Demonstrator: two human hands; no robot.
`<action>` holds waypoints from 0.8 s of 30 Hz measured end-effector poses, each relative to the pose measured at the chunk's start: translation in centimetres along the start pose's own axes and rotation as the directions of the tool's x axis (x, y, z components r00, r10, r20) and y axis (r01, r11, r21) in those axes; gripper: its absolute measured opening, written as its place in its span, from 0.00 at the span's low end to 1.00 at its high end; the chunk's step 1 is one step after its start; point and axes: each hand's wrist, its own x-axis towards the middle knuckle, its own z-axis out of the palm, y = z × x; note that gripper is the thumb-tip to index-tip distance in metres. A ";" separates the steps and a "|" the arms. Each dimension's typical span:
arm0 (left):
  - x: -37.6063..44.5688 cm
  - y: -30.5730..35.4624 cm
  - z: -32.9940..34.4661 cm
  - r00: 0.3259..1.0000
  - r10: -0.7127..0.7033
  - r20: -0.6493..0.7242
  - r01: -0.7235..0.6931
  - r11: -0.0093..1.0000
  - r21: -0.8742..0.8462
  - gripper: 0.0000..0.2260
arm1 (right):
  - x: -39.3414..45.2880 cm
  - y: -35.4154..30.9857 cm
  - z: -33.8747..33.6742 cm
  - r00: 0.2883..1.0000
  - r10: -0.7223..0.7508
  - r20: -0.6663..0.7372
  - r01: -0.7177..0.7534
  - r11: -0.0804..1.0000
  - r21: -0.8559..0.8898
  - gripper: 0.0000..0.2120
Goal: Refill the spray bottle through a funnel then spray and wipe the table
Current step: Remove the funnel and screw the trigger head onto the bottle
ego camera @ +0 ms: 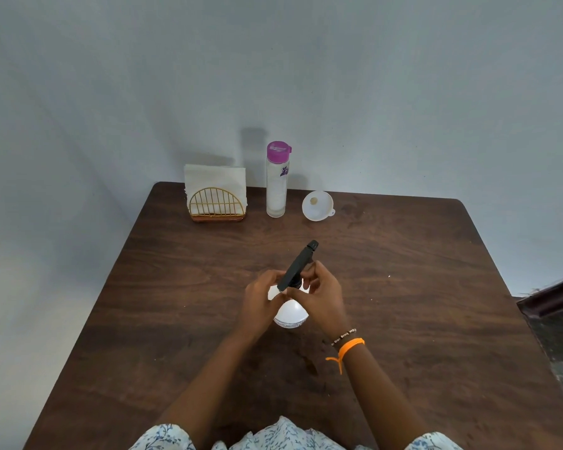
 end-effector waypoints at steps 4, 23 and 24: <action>0.0 -0.3 -0.1 1.000 0.016 -0.002 -0.016 1.000 -0.020 0.10 | -0.2 0.1 0.5 0.998 0.015 0.054 -0.016 1.000 0.005 0.17; 0.9 0.2 -0.6 0.977 -0.038 0.209 0.037 0.999 0.008 0.15 | -0.6 0.9 1.7 0.986 -0.156 -0.060 0.149 0.984 -0.098 0.08; 1.3 0.4 -1.0 0.955 -0.029 0.296 0.015 0.999 0.050 0.17 | -0.6 1.1 1.5 0.980 -0.193 -0.042 0.186 0.974 -0.132 0.07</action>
